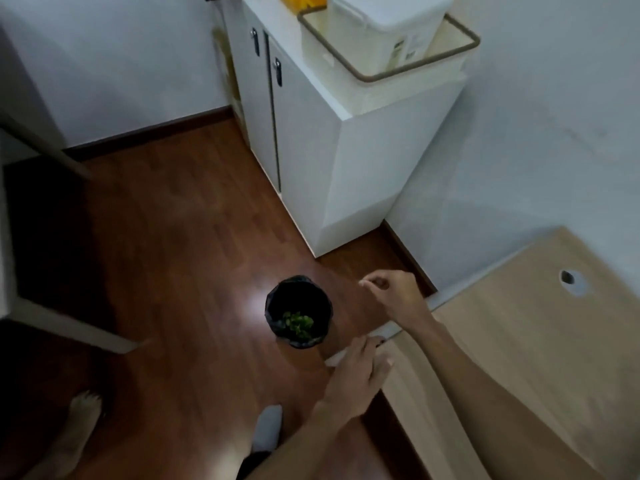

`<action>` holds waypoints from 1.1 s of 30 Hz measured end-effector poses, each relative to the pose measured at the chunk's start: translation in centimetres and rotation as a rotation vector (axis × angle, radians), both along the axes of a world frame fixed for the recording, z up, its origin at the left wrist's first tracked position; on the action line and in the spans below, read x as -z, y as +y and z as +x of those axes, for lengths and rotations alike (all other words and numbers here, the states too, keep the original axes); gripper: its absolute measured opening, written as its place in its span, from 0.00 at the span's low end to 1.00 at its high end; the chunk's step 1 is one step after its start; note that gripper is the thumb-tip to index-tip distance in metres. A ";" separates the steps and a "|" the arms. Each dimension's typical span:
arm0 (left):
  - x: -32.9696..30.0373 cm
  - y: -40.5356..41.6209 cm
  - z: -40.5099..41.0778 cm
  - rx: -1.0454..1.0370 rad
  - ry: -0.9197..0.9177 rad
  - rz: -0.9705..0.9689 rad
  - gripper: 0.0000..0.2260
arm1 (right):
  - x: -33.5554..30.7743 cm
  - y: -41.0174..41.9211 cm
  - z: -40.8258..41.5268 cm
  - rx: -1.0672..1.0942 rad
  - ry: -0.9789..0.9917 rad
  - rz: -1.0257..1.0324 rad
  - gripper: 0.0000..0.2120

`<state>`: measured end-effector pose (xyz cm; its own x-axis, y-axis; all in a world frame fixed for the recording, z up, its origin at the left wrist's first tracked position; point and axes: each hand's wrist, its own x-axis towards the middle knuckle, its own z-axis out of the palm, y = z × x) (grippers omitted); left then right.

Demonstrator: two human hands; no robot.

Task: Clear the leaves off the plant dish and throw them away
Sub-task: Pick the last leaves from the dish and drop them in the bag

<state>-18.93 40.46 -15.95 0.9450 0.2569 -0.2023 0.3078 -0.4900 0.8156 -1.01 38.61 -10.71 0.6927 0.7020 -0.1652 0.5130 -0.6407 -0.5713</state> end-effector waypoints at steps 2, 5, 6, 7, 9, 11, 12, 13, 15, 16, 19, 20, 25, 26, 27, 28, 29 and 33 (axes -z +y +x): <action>0.5 1.7 -0.7 -0.003 0.028 -0.108 0.23 | 1.1 0.2 0.7 -0.042 0.009 -0.049 0.07; 1.9 4.3 -1.9 0.037 0.072 -0.067 0.25 | 3.0 -1.1 -0.1 -0.058 0.010 -0.068 0.06; 2.5 5.2 -2.2 0.023 0.086 -0.055 0.25 | 3.6 -1.6 -0.6 -0.057 0.007 -0.072 0.06; 3.3 5.9 -2.4 -0.020 0.102 -0.061 0.25 | 4.0 -2.0 -1.1 -0.052 0.006 -0.080 0.06; 4.3 7.2 -2.8 -0.151 0.138 -0.093 0.23 | 4.5 -2.2 -1.7 -0.018 -0.007 -0.079 0.07; 4.5 7.8 -2.6 -0.251 0.122 -0.150 0.20 | 4.5 -2.1 -1.7 -0.002 -0.014 -0.060 0.07; 4.0 7.8 -2.0 -0.284 0.098 -0.199 0.19 | 4.4 -2.1 -1.7 -0.006 -0.018 -0.054 0.07; 3.8 7.8 -1.0 -0.317 0.071 -0.271 0.18 | 4.2 -2.2 -1.8 -0.020 -0.021 -0.051 0.07; 2.9 7.6 1.7 -0.384 0.018 -0.471 0.16 | 4.1 -2.3 -1.7 -0.055 -0.025 -0.054 0.08; 2.5 7.6 3.2 -0.419 0.004 -0.586 0.15 | 4.1 -2.3 -1.6 -0.066 -0.030 -0.064 0.08; 1.6 7.4 5.7 -0.517 0.006 -0.993 0.13 | 4.1 -2.4 -1.4 -0.048 -0.025 -0.060 0.08; 1.3 7.4 5.8 -0.550 0.016 -1.105 0.13 | 4.0 -2.4 -1.4 -0.039 -0.022 -0.053 0.08; 1.9 7.5 5.3 -0.704 0.004 -1.381 0.13 | 4.0 -2.3 -1.5 -0.062 -0.073 -0.059 0.09; 2.0 7.4 5.5 -0.743 0.005 -1.416 0.12 | 4.1 -2.2 -1.5 -0.064 -0.085 -0.059 0.10; 2.1 7.4 5.7 -0.781 0.008 -1.449 0.12 | 4.1 -2.2 -1.5 -0.067 -0.094 -0.057 0.10; 2.1 7.3 5.9 -0.816 0.013 -1.478 0.11 | 4.2 -2.2 -1.5 -0.073 -0.101 -0.054 0.10; 2.1 7.3 6.1 -0.850 0.021 -1.505 0.11 | 4.1 -2.2 -1.5 -0.085 -0.109 -0.053 0.11; 2.3 7.8 6.6 -0.951 0.074 -1.529 0.08 | 4.0 -2.2 -1.7 -0.160 -0.128 -0.081 0.12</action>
